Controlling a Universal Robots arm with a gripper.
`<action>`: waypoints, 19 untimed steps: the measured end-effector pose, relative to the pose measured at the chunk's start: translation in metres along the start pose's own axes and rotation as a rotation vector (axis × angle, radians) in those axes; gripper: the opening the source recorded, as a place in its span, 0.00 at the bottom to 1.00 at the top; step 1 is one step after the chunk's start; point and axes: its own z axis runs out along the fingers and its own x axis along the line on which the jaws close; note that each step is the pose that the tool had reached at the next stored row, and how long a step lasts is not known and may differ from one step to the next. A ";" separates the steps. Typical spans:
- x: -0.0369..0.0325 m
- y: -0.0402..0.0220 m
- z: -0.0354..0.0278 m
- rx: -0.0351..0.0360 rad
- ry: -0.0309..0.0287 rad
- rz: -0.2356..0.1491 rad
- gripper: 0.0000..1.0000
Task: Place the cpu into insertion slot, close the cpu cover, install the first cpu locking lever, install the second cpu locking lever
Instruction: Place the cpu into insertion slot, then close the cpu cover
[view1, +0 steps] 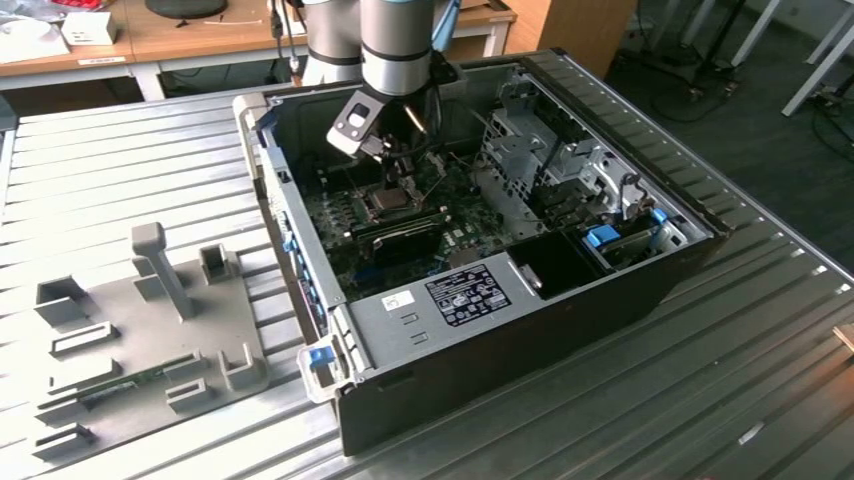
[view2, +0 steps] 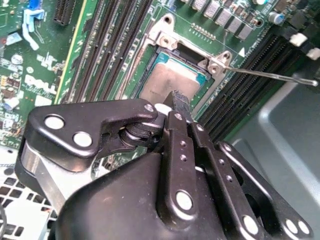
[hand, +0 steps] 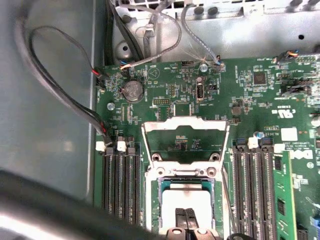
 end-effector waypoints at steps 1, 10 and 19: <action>0.0001 0.0001 -0.0021 0.0000 0.0000 0.000 0.11; 0.0004 0.0004 -0.0061 0.0000 0.0000 0.000 0.11; 0.0005 0.0005 -0.0081 0.0001 -0.0002 0.000 0.11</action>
